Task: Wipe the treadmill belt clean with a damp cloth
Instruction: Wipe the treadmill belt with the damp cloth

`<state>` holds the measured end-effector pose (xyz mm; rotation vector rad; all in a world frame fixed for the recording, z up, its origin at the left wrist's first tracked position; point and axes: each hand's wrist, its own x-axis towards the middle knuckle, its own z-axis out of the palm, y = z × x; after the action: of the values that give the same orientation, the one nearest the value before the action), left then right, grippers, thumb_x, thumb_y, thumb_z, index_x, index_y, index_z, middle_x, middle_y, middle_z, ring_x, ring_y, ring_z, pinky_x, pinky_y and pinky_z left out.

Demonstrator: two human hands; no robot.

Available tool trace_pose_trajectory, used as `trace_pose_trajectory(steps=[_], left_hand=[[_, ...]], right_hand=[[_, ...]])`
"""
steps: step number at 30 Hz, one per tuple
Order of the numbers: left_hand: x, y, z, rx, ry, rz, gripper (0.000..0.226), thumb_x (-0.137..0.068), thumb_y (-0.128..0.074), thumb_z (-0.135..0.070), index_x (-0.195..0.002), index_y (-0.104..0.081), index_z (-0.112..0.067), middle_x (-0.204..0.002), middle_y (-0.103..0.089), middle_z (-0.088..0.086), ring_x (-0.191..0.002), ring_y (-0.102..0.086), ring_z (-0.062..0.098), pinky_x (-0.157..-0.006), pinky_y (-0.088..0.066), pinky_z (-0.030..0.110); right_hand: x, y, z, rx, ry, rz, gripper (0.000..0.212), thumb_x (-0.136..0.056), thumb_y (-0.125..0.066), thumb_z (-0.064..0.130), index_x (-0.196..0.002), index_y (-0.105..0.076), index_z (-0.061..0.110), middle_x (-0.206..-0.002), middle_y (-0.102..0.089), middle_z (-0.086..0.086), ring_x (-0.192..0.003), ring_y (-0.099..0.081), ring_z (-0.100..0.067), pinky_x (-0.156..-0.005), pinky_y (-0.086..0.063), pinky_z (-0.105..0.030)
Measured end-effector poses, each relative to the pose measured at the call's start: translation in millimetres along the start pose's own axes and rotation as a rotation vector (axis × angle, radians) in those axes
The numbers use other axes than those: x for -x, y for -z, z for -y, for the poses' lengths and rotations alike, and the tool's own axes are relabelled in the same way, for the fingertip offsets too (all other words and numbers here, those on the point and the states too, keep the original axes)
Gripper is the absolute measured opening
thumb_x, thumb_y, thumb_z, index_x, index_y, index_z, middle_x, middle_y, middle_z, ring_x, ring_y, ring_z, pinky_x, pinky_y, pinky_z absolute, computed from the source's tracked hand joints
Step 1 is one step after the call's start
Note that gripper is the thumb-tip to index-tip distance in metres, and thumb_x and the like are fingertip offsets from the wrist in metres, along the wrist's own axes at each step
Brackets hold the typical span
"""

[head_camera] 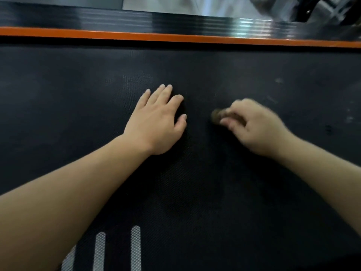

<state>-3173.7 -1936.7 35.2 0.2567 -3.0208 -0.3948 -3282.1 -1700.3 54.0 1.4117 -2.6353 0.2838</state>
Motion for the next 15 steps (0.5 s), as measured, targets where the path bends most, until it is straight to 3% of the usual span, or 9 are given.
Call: trace_pose_trajectory(steps=[4, 9, 12, 15], left_hand=[[29, 3, -22, 0.04, 0.056, 0.086, 0.054, -0.106, -0.03, -0.038, -0.157, -0.026, -0.023, -0.17, -0.008, 0.008, -0.156, 0.003, 0.025, -0.126, 0.003, 0.047], [67, -7, -29, 0.039, 0.006, 0.023, 0.057, -0.105, -0.026, -0.042, -0.159, -0.025, -0.024, -0.17, -0.008, 0.007, -0.157, 0.003, 0.023, -0.126, 0.006, 0.045], [68, -8, -27, 0.019, -0.014, 0.026, 0.06, -0.105, -0.028, -0.044, -0.16, -0.022, -0.022, -0.17, -0.006, 0.009, -0.157, 0.005, 0.025, -0.126, 0.007, 0.046], [69, -8, -26, 0.0, -0.049, 0.038, 0.063, -0.104, -0.026, -0.048, -0.16, -0.02, -0.02, -0.17, -0.005, 0.012, -0.156, 0.005, 0.027, -0.125, 0.006, 0.048]], right_hand=[[-22, -1, -30, 0.03, -0.38, -0.074, 0.026, -0.098, -0.05, 0.045, -0.09, -0.042, 0.021, -0.09, -0.05, -0.008, -0.084, -0.055, -0.035, -0.068, -0.037, -0.036], [52, 7, 65, -0.142, -0.117, 0.052, 0.032, -0.094, -0.047, 0.049, -0.094, -0.056, 0.018, -0.089, -0.049, 0.0, -0.079, -0.051, -0.02, -0.069, -0.044, -0.035], [73, 15, 65, -0.004, -0.043, 0.091, 0.034, -0.095, -0.045, 0.049, -0.095, -0.059, 0.018, -0.087, -0.052, -0.001, -0.078, -0.054, -0.024, -0.07, -0.043, -0.037], [51, 13, 47, 0.085, -0.392, -0.04, 0.026, -0.098, -0.047, 0.046, -0.092, -0.05, 0.021, -0.087, -0.049, 0.0, -0.083, -0.055, -0.032, -0.076, -0.038, -0.04]])
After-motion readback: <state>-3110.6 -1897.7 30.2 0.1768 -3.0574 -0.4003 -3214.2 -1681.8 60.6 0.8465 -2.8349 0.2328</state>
